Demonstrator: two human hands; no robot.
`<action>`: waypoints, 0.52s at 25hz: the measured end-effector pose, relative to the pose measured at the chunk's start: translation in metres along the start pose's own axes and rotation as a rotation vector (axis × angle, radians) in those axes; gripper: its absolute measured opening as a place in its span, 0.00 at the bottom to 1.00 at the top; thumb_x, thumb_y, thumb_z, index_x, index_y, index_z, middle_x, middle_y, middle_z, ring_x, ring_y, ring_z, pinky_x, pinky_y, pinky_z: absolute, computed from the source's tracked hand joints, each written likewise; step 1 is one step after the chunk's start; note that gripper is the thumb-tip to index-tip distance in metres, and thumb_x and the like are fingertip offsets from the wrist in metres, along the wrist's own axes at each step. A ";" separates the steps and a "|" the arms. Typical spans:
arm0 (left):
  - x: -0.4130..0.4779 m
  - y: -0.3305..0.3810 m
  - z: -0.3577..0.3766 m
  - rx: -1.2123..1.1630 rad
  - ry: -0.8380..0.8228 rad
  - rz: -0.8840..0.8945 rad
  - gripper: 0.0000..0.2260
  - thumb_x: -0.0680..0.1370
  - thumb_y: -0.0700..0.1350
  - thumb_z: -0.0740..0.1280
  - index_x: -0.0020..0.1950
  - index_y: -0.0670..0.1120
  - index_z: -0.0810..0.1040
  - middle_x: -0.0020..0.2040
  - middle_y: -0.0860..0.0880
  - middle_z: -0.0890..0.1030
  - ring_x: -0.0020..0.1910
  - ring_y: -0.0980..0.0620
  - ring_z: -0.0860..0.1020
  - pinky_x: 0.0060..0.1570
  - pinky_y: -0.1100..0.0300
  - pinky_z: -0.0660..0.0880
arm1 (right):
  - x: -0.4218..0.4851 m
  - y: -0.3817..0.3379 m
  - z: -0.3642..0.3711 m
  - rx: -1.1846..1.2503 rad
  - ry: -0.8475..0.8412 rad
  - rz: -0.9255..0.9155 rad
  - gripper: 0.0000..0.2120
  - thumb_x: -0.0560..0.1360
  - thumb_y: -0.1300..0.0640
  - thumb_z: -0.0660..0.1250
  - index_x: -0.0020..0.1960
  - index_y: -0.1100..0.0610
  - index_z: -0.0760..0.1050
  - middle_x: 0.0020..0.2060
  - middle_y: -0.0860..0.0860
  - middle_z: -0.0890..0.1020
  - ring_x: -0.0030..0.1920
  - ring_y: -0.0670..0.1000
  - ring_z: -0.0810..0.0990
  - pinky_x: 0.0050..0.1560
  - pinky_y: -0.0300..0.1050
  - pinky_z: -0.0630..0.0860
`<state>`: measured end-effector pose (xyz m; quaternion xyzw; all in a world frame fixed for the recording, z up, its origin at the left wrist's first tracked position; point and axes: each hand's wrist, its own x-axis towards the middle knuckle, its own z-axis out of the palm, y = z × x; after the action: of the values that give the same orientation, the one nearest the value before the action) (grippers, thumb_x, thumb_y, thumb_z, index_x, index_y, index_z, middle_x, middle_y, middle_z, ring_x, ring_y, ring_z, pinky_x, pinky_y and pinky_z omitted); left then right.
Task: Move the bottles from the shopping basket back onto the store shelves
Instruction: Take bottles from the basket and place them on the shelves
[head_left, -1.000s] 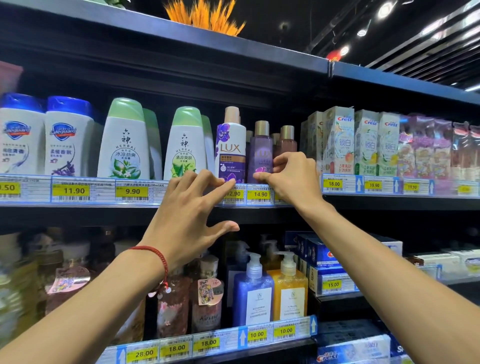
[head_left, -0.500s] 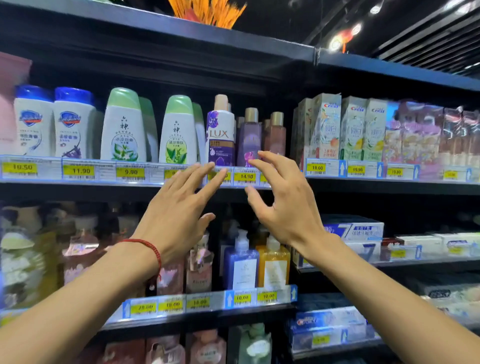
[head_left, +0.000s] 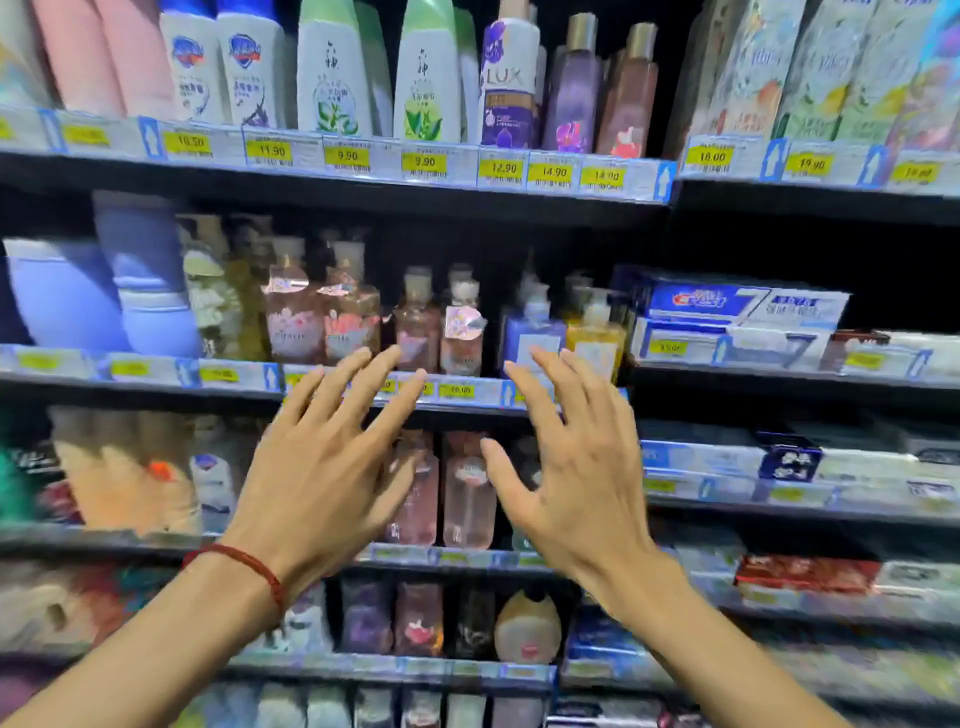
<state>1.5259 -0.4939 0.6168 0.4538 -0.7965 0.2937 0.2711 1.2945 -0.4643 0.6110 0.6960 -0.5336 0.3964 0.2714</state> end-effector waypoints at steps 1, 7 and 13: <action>-0.018 0.002 -0.005 0.012 -0.033 -0.019 0.30 0.78 0.58 0.61 0.79 0.47 0.69 0.79 0.42 0.67 0.76 0.39 0.68 0.72 0.39 0.67 | -0.015 -0.007 0.002 0.016 -0.030 0.004 0.30 0.77 0.41 0.65 0.75 0.53 0.73 0.76 0.53 0.72 0.78 0.57 0.67 0.77 0.58 0.63; -0.153 0.003 -0.025 0.126 -0.273 -0.104 0.30 0.79 0.58 0.61 0.80 0.48 0.67 0.79 0.42 0.66 0.77 0.39 0.66 0.72 0.38 0.66 | -0.111 -0.071 0.020 0.092 -0.280 -0.050 0.31 0.77 0.39 0.65 0.77 0.52 0.71 0.77 0.52 0.70 0.81 0.56 0.62 0.80 0.60 0.58; -0.265 -0.023 -0.046 0.171 -0.444 -0.235 0.31 0.79 0.59 0.62 0.80 0.49 0.67 0.80 0.43 0.65 0.79 0.40 0.64 0.74 0.39 0.64 | -0.165 -0.159 0.042 0.208 -0.440 -0.139 0.32 0.78 0.39 0.63 0.78 0.53 0.69 0.79 0.52 0.68 0.81 0.57 0.62 0.80 0.60 0.57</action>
<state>1.6704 -0.3213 0.4685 0.6178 -0.7506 0.2196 0.0826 1.4391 -0.3658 0.4564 0.8248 -0.4870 0.2684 0.1023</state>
